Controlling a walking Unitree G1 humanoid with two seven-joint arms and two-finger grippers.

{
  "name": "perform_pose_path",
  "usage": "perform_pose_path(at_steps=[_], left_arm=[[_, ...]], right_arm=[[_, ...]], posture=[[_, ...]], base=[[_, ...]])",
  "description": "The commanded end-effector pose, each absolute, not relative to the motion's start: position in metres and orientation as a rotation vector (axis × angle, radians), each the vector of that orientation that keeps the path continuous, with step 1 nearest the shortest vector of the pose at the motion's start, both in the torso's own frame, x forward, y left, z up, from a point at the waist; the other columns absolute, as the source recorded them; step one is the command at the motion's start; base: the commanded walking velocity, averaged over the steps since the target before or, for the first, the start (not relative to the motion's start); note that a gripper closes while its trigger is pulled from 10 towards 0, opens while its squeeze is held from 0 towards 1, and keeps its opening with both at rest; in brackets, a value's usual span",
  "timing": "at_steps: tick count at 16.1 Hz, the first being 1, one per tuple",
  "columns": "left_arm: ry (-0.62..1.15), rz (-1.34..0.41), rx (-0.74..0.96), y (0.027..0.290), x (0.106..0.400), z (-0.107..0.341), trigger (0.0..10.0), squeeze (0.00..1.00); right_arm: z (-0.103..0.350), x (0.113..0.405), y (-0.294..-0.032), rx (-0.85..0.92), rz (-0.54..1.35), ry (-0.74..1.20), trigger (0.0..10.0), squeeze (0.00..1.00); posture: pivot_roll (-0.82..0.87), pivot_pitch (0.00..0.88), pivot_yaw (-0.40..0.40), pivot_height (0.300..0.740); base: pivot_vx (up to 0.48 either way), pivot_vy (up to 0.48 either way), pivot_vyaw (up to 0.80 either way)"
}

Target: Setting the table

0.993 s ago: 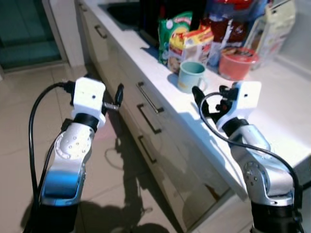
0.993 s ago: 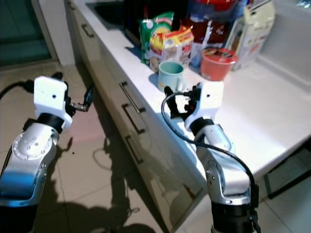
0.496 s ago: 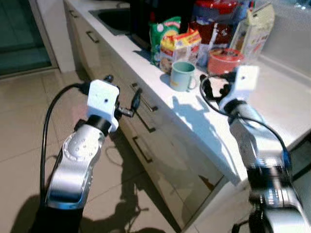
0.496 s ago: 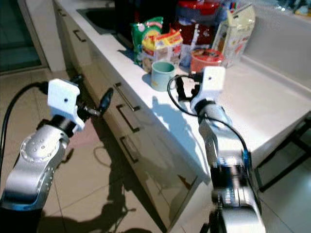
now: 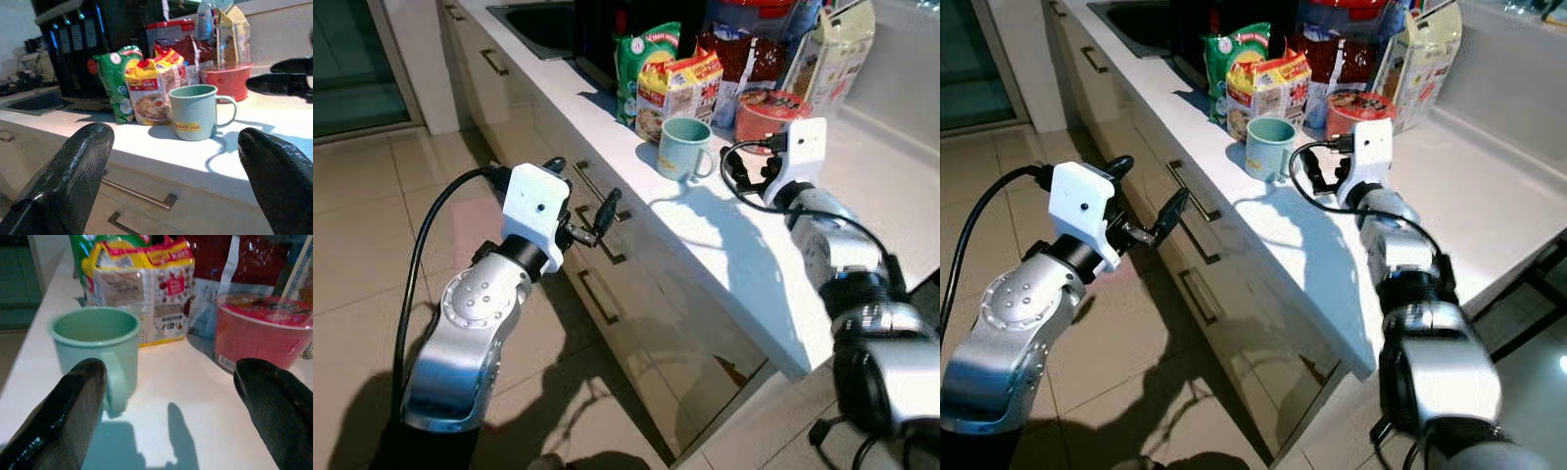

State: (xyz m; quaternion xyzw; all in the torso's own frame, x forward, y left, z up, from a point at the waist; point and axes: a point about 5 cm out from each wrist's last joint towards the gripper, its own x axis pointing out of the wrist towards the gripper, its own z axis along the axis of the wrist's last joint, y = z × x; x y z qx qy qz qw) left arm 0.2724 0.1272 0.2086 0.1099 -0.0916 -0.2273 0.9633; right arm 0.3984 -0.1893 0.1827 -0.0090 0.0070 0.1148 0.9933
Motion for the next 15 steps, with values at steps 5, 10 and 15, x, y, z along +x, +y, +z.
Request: perform_pose_path(at_steps=[5,10,15], left_arm=[[-0.156,-0.558,0.245,0.121,0.256,0.218,10.0,0.00],[-0.133,-0.540,0.277,0.128,0.246,0.229,10.0,0.00],[-0.105,-0.519,0.302,0.133,0.237,0.235,10.0,0.00]], right_arm=[[0.190,0.402,-0.205,-0.052,0.250,0.021,10.0,1.00],[0.191,0.402,-0.206,-0.068,0.290,0.035,10.0,0.00],[0.197,0.405,-0.200,-0.084,0.309,0.021,10.0,0.00]], posture=[[0.18,0.073,-0.051,0.740],[0.23,0.132,-0.048,0.740],[0.30,0.163,-0.042,0.740]], base=[[0.000,0.000,0.00],[0.000,0.000,0.00],[0.000,0.000,0.00]])
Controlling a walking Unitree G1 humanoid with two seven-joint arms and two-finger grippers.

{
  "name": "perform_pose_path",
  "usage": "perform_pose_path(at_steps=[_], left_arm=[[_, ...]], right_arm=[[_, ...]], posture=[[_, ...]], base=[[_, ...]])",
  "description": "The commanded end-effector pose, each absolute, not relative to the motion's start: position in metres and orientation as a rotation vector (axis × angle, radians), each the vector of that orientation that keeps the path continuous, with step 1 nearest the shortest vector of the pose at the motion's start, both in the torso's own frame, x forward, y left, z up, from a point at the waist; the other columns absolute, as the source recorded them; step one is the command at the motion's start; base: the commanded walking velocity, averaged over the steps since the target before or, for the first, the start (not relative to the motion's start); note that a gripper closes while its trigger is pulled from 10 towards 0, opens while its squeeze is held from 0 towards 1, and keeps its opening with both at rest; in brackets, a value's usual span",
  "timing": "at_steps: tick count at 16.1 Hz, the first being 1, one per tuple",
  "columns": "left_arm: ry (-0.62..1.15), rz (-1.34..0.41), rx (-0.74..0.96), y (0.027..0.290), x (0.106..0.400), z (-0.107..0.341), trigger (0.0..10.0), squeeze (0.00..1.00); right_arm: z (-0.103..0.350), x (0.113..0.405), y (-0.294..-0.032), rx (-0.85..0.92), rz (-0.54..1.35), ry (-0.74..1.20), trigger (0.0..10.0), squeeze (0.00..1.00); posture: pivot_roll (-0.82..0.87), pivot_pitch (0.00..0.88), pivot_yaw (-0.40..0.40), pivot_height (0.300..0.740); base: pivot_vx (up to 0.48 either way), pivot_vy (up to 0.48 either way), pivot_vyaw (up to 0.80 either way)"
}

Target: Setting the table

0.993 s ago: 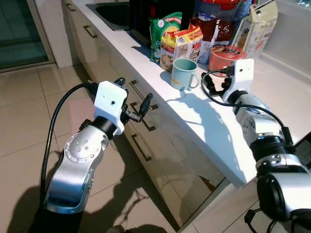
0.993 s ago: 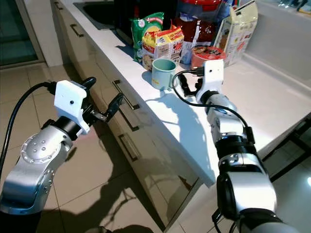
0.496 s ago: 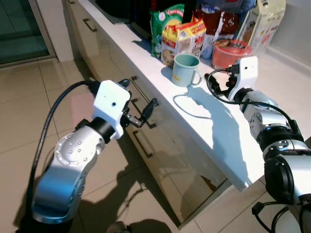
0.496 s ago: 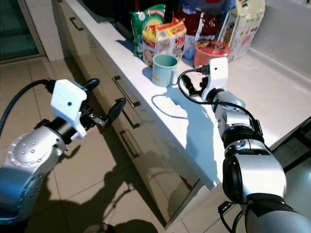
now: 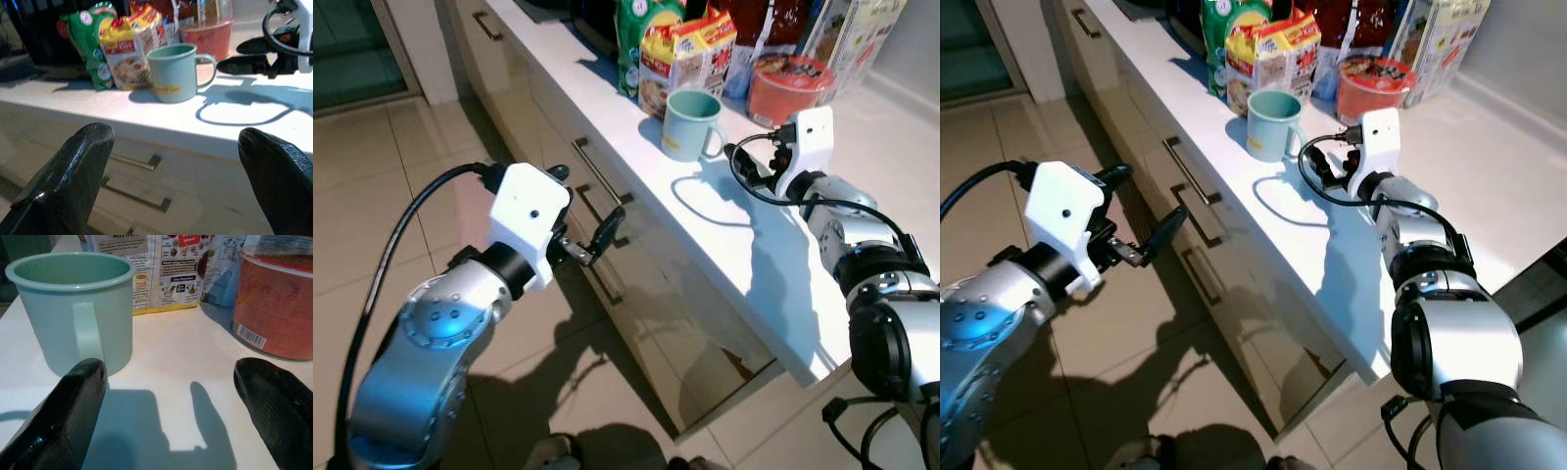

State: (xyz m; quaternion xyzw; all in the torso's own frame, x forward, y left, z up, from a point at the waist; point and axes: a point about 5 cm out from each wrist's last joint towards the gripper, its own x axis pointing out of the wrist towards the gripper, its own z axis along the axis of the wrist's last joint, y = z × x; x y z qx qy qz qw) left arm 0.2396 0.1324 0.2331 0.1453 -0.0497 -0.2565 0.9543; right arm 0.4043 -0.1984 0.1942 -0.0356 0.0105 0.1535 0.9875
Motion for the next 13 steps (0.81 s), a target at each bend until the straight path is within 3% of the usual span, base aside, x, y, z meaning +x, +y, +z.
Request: perform_pose_path(at_steps=[1,7,9,13], left_arm=[[-0.098,-0.495,0.312,0.138,0.236,0.237,10.0,0.00],[-0.078,-0.476,0.325,0.143,0.230,0.240,10.0,0.00],[-0.059,-0.530,0.310,0.135,0.221,0.240,10.0,0.00],[-0.039,-0.557,0.306,0.132,0.218,0.240,10.0,0.00]], right_arm=[[0.199,0.406,-0.197,-0.096,0.314,0.018,10.0,0.00],[0.202,0.408,-0.190,-0.115,0.350,0.017,10.0,0.00],[0.208,0.409,-0.167,-0.097,0.459,-0.019,10.0,0.00],[0.204,0.407,-0.154,-0.095,0.529,-0.029,10.0,0.00]], posture=[[0.31,0.168,-0.044,0.740],[0.33,0.174,-0.050,0.740],[0.35,0.180,-0.055,0.740],[0.35,0.177,-0.052,0.740]], base=[[0.000,0.000,0.00],[0.000,0.000,0.00],[0.000,0.000,0.00],[0.000,0.000,0.00]])
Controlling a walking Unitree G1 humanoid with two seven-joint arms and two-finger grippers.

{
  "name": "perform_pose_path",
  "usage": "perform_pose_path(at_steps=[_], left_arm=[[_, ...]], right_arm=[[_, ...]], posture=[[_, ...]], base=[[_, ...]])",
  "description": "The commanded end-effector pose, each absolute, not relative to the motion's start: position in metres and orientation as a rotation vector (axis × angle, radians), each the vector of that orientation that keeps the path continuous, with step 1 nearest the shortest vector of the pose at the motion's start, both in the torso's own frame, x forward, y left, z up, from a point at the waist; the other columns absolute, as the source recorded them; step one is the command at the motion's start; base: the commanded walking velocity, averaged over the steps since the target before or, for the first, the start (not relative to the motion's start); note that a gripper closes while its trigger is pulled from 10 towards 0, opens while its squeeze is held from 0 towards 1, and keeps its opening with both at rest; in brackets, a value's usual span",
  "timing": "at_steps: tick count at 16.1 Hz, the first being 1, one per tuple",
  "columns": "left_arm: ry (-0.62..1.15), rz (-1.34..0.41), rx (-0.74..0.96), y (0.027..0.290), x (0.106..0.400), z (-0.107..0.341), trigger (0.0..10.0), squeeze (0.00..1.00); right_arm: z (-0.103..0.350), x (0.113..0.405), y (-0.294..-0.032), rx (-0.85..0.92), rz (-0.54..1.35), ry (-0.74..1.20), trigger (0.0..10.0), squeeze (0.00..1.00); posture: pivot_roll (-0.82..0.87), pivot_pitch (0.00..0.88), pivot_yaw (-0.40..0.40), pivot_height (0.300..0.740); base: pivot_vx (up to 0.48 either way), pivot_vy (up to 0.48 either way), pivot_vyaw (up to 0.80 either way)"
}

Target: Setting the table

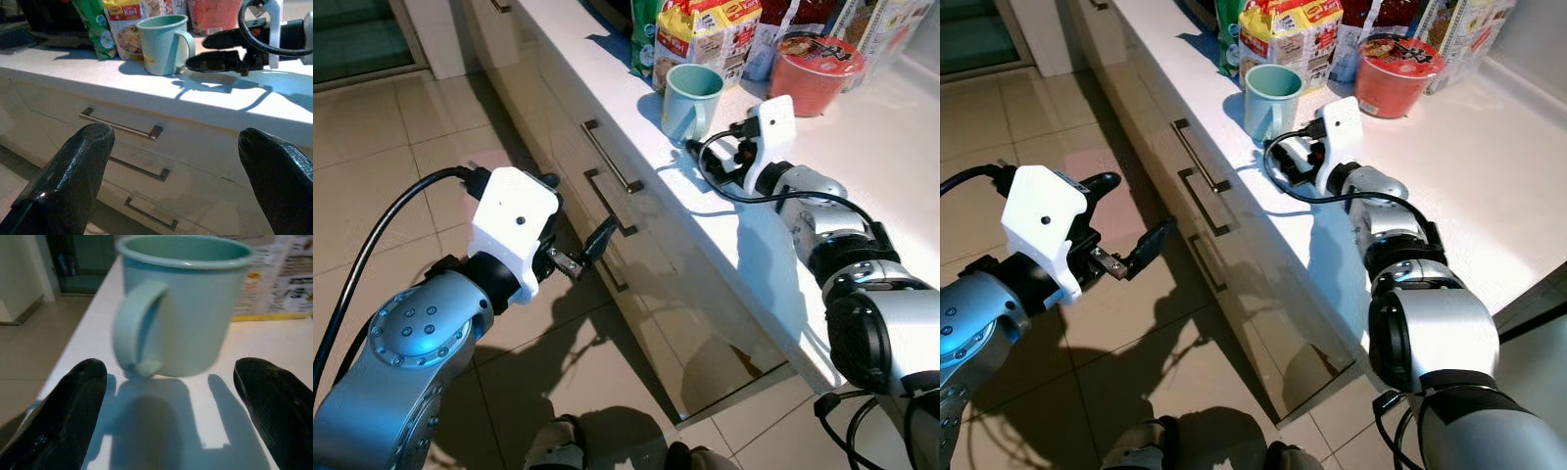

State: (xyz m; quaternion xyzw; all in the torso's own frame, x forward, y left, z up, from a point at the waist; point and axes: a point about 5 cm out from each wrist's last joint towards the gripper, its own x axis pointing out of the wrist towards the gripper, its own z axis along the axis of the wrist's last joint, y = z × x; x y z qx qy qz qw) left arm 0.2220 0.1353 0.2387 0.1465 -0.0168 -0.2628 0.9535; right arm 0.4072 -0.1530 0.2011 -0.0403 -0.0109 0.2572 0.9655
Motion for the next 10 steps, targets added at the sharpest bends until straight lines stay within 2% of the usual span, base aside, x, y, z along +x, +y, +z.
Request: perform_pose_path(at_steps=[1,10], left_arm=[[-0.034,-0.559,0.306,0.132,0.217,0.240,10.0,0.00],[-0.034,-0.547,0.309,0.131,0.215,0.243,10.0,0.00]], right_arm=[[0.205,0.408,-0.153,-0.097,0.520,-0.037,10.0,0.00],[0.211,0.412,-0.134,-0.095,0.451,-0.078,10.0,0.00]], posture=[[0.35,0.177,-0.052,0.740],[0.36,0.176,-0.058,0.740]], base=[[0.000,0.000,0.00],[0.000,0.000,0.00]])
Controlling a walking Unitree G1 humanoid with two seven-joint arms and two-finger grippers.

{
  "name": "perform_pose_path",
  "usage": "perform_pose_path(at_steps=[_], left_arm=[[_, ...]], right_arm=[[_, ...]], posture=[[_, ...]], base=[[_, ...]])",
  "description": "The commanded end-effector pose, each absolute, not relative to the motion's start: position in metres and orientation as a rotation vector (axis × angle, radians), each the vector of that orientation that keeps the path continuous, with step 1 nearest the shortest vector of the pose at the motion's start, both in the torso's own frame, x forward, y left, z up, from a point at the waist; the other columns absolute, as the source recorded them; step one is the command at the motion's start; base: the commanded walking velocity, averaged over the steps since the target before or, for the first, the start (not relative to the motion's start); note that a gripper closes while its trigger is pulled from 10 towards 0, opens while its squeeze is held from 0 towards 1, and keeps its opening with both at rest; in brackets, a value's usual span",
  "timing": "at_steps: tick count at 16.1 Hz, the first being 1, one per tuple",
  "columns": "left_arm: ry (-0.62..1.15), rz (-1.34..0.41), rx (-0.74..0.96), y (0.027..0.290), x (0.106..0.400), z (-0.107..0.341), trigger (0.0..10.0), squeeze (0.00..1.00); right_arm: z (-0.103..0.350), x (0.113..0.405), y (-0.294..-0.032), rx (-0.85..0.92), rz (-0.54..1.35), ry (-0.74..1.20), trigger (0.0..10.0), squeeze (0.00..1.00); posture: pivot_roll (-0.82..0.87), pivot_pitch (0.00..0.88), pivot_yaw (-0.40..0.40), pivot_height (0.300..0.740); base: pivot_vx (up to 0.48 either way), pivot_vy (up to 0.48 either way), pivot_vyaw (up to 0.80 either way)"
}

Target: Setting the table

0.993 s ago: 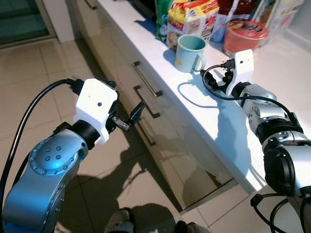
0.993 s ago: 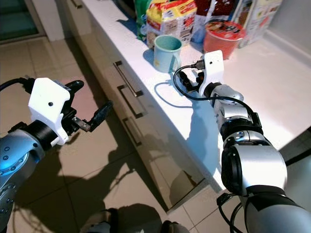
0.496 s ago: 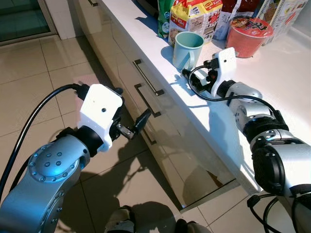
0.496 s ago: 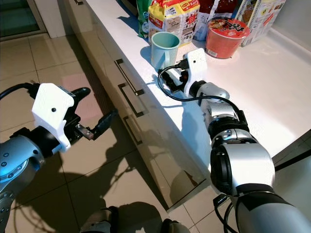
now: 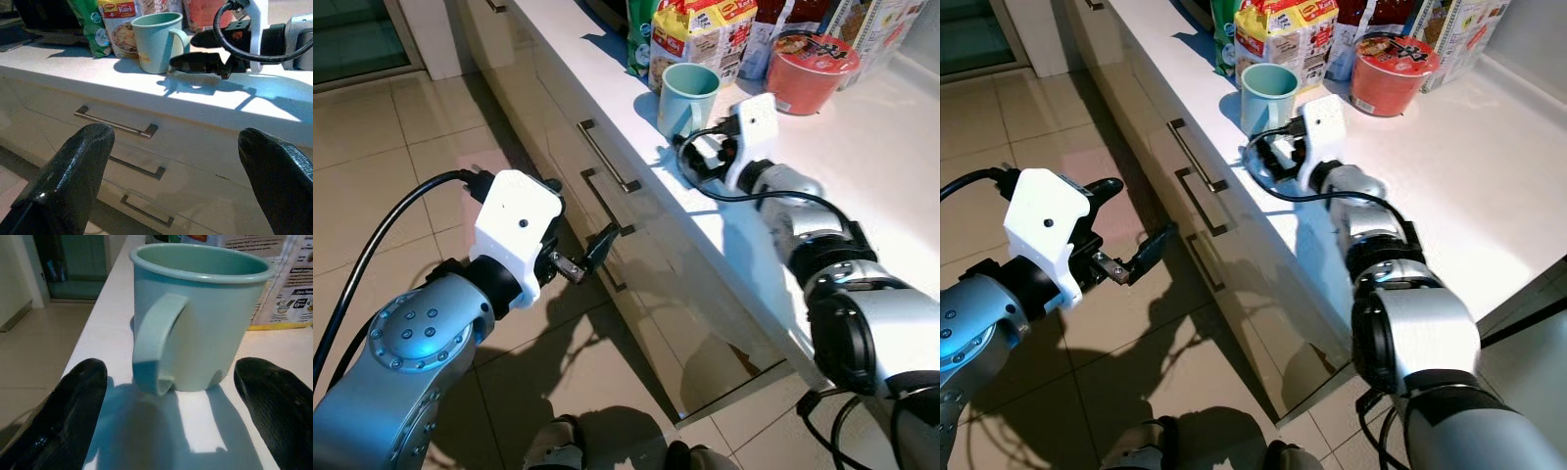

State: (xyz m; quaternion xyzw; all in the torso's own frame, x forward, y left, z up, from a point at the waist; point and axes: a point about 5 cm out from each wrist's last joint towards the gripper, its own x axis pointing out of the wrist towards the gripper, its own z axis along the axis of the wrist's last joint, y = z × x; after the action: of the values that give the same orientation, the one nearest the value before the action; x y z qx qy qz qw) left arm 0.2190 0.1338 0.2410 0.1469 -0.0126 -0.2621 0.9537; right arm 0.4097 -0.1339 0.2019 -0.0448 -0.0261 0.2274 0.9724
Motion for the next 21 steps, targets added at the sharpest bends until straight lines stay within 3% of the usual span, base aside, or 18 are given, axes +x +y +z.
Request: perform_pose_path(at_steps=[1,8,9,10,21], left_arm=[[-0.037,-0.540,0.309,0.1322,0.2148,0.2442,10.0,0.00],[-0.043,-0.538,0.306,0.1317,0.2136,0.2450,10.0,0.00],[-0.044,-0.537,0.305,0.1316,0.2134,0.2451,10.0,0.00],[-0.044,-0.537,0.304,0.1315,0.2134,0.2451,10.0,0.00],[-0.040,-0.529,0.308,0.1332,0.2143,0.2448,10.0,0.00]], right_arm=[[0.2135,0.4130,-0.1353,-0.083,0.410,-0.094,10.0,0.00],[0.2143,0.4135,-0.1423,-0.054,0.374,-0.098,10.0,0.00],[0.2131,0.4132,-0.1421,-0.039,0.382,-0.094,2.4,0.00],[0.2123,0.4129,-0.1416,-0.031,0.390,-0.092,0.0,0.00],[0.2091,0.4120,-0.1436,0.007,0.410,-0.076,0.0,0.00]], posture=[[0.36,0.176,-0.059,0.740],[0.36,0.170,-0.062,0.740],[0.36,0.169,-0.063,0.740],[0.36,0.169,-0.063,0.740],[0.36,0.172,-0.059,0.740]], base=[[0.000,0.000,0.00],[0.000,0.000,0.00],[0.000,0.000,0.00],[0.000,0.000,0.00],[0.000,0.000,0.00]])
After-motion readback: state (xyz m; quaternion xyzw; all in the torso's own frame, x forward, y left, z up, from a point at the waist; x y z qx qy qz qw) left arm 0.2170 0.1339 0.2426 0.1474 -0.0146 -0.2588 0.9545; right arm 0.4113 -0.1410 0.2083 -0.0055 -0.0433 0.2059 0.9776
